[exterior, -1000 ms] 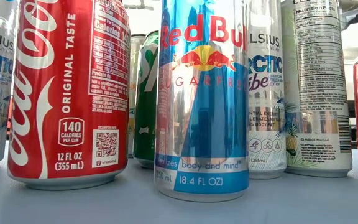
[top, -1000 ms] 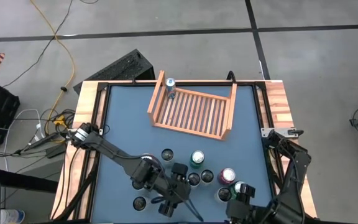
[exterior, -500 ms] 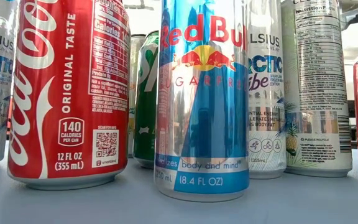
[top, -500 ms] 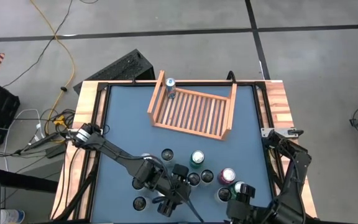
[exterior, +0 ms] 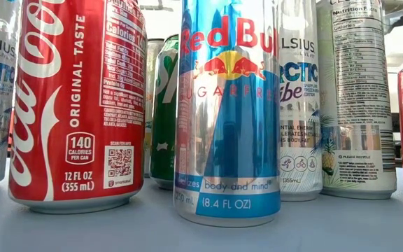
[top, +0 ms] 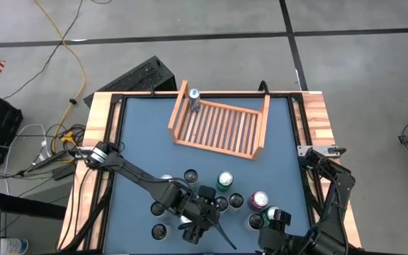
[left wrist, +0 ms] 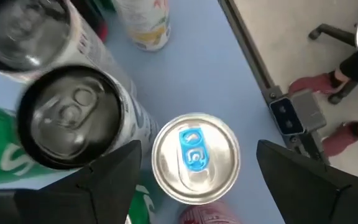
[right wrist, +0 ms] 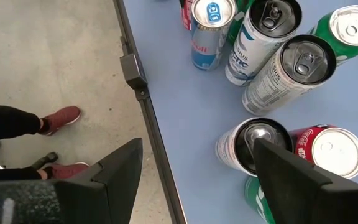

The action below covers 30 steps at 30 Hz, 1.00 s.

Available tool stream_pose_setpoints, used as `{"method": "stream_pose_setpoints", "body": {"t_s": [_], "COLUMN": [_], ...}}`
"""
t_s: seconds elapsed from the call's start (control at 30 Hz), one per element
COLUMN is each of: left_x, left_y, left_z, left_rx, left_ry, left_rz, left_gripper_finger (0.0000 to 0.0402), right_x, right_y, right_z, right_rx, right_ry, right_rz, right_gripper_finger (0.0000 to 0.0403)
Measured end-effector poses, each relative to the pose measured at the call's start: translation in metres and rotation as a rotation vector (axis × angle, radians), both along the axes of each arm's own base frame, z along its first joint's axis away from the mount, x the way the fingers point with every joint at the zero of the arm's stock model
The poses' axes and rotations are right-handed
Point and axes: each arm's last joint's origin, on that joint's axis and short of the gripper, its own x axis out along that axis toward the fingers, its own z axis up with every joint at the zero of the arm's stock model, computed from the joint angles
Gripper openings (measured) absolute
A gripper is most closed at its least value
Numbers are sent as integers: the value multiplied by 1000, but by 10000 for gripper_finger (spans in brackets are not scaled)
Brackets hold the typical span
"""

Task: Place canned beverage on shelf
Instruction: Put the blue soda can on the shelf

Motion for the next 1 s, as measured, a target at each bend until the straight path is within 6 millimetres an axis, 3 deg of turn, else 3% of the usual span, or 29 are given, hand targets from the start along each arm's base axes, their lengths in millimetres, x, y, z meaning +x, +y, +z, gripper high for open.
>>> {"method": "stream_pose_setpoints", "body": {"t_s": [0.67,1.0], "left_x": [7,8], "left_y": [-1,0], "left_z": [-18,-17], "left_rx": [-25,-15], "left_ry": [63,53], "left_rz": [-26,-30], "left_gripper_finger": [287,279], "right_x": [0,0], "right_y": [-1,-1], "right_z": [0,0], "right_rx": [-15,-15], "right_ry": [-21,-21], "right_rz": [-6,-6], "right_gripper_finger": [292,292]}}
